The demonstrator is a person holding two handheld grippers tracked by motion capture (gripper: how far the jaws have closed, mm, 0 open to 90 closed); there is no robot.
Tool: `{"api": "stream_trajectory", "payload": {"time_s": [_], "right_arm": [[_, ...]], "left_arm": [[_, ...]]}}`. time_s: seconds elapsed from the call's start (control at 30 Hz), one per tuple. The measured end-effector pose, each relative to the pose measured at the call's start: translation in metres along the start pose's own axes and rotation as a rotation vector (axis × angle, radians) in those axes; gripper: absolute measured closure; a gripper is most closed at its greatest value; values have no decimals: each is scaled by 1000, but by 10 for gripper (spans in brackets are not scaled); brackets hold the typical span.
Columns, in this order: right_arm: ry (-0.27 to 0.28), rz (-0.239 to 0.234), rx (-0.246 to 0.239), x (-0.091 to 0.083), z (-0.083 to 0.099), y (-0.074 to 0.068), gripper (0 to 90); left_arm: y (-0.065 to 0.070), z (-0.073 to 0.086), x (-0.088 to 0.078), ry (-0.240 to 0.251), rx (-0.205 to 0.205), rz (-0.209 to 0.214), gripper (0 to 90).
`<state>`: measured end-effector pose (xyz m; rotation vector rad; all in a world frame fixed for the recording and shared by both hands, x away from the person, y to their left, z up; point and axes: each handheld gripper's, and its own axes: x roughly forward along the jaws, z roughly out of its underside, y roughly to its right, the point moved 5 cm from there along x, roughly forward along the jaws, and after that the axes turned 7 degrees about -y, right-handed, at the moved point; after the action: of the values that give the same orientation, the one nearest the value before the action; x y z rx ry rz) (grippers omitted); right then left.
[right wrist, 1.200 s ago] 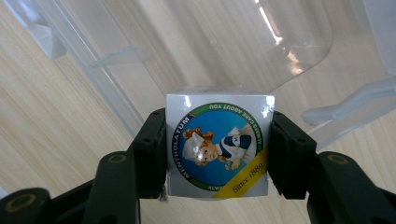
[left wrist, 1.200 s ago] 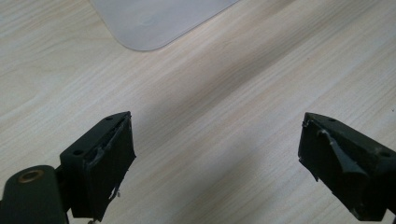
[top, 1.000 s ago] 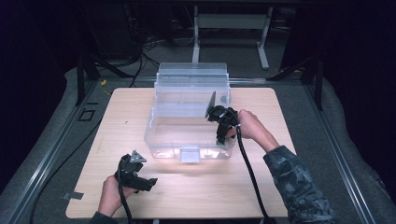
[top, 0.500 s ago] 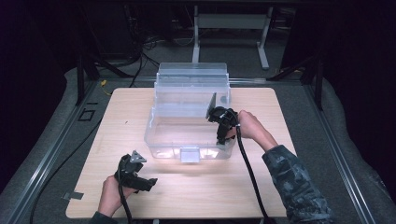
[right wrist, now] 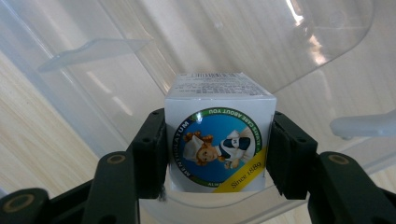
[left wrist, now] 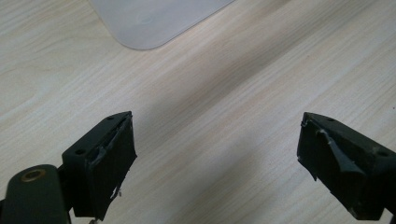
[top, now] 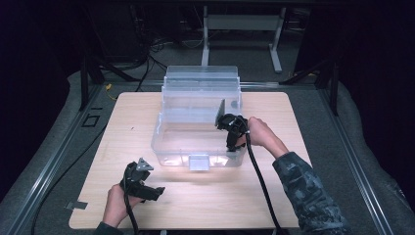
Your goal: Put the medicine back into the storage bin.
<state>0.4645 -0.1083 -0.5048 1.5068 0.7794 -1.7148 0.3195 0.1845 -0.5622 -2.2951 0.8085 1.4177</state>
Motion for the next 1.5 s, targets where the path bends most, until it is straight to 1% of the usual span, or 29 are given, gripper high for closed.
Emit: {"api": "stream_trajectory", "payload": {"time_s": [0.03, 0.07, 0.1, 0.13, 0.23, 0.3, 0.33, 0.37, 0.43, 0.47, 0.53, 0.57, 0.6, 0.63, 0.73, 0.77, 0.8, 0.93, 1.1, 1.13, 1.33, 1.37, 1.5], "right_arm": [[-3, 2, 0, 1, 0, 0, 458], [2, -45, -6, 2, -1, -1, 457], [-2, -45, -6, 2, -1, -1, 456], [1, -35, -4, 3, -1, -1, 456], [-1, -39, -5, 3, -1, -1, 456], [-2, -37, -6, 4, -1, -1, 456], [-4, -39, -5, 4, -1, -1, 456], [-20, -52, -8, 3, -1, -2, 455], [-19, -50, -4, 4, -1, -2, 456], [-15, -38, -2, 5, -2, -2, 456], [-20, -39, -2, 5, -2, -3, 456], [-35, -58, -7, 5, -2, -3, 456], [-27, -39, -6, 6, -2, -2, 456], [-26, -39, -5, 6, -3, -2, 456], [-28, -40, -2, 7, -3, -2, 453], [-47, -54, -6, 6, -2, -2, 453], [-53, -56, -7, 5, -2, -2, 452], [-59, -56, -3, 5, -2, -1, 450], [-74, -49, -2, 5, -1, 0, 450], [-68, -12, 5, 6, -1, 0, 450], [-74, -7, 8, 6, -1, 1, 451], [-54, -4, 10, 7, -1, 1, 454], [-45, -3, 12, 4, 1, 1, 454]], "left_arm": [[0, 0, 0, -3, 4, -1, 114], [0, 0, 0, -4, 6, -1, 113], [0, 0, 0, -4, 6, -1, 113], [0, 0, 0, -7, 7, -3, 113], [0, 0, 0, -7, 11, -2, 113], [0, 0, 0, -2, 5, -1, 113], [0, 0, 0, -4, 6, 0, 113], [0, 0, 0, -4, 6, -1, 113], [0, 0, 0, -5, 7, 1, 113], [0, 0, 0, -5, 8, 1, 113], [0, 0, 0, -7, 11, 0, 113], [0, 0, 0, -6, 11, -1, 113], [0, 0, 0, -6, 8, 0, 113], [0, 0, 0, -6, 9, 1, 113], [0, 0, 0, -8, 9, 0, 113], [0, 0, 0, -9, 13, 0, 113], [0, 0, 0, -9, 13, 1, 113], [0, 0, 0, -8, 9, 0, 113], [0, 0, -1, -9, 15, 2, 112], [0, 0, 0, -8, 14, 2, 112], [0, 0, 0, -5, 8, 2, 112], [0, 0, 0, -5, 8, 1, 112], [0, 0, 0, -6, 12, 1, 112]]}}
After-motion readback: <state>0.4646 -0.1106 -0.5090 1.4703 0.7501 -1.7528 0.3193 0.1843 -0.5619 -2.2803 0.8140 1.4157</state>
